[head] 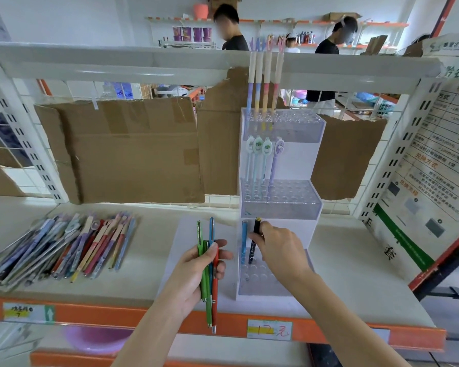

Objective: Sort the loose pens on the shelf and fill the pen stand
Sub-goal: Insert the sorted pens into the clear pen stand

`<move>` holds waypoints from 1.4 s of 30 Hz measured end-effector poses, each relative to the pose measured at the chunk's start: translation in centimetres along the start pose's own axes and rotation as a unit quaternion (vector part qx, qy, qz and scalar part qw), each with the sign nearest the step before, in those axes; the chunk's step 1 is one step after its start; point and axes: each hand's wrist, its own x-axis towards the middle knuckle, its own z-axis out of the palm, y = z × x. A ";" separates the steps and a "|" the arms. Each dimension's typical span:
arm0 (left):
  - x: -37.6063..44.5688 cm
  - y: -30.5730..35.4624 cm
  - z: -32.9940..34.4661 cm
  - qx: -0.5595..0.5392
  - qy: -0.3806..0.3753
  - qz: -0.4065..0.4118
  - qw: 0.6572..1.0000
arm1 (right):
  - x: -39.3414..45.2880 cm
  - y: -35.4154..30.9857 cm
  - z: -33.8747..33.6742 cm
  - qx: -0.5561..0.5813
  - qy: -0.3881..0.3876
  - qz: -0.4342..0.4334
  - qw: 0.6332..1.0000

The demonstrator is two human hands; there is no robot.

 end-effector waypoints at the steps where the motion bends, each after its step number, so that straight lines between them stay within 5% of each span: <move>1: 0.0 0.0 0.0 -0.002 -0.001 -0.002 1.000 | 0.1 0.0 0.1 -0.007 0.000 0.001 1.000; 17: -0.5 -0.2 -0.3 0.035 -0.033 -0.015 0.999 | -1.3 0.0 -0.8 0.032 -0.008 0.021 0.999; 20: -0.5 -0.2 0.1 0.036 -0.050 -0.012 0.998 | -2.1 -0.7 -1.1 0.180 0.022 0.015 0.983; 27: -0.6 -0.4 0.9 0.085 -0.136 -0.043 0.986 | -2.1 -2.7 -2.1 0.426 -0.080 0.070 0.898; 34: -0.2 -0.8 0.7 0.101 -0.096 -0.070 0.988 | -0.5 -1.5 -5.5 0.475 0.104 0.103 0.868; 42: 1.0 -0.6 0.2 0.072 -0.029 -0.063 0.995 | -0.6 1.4 -4.6 0.334 0.107 0.070 0.934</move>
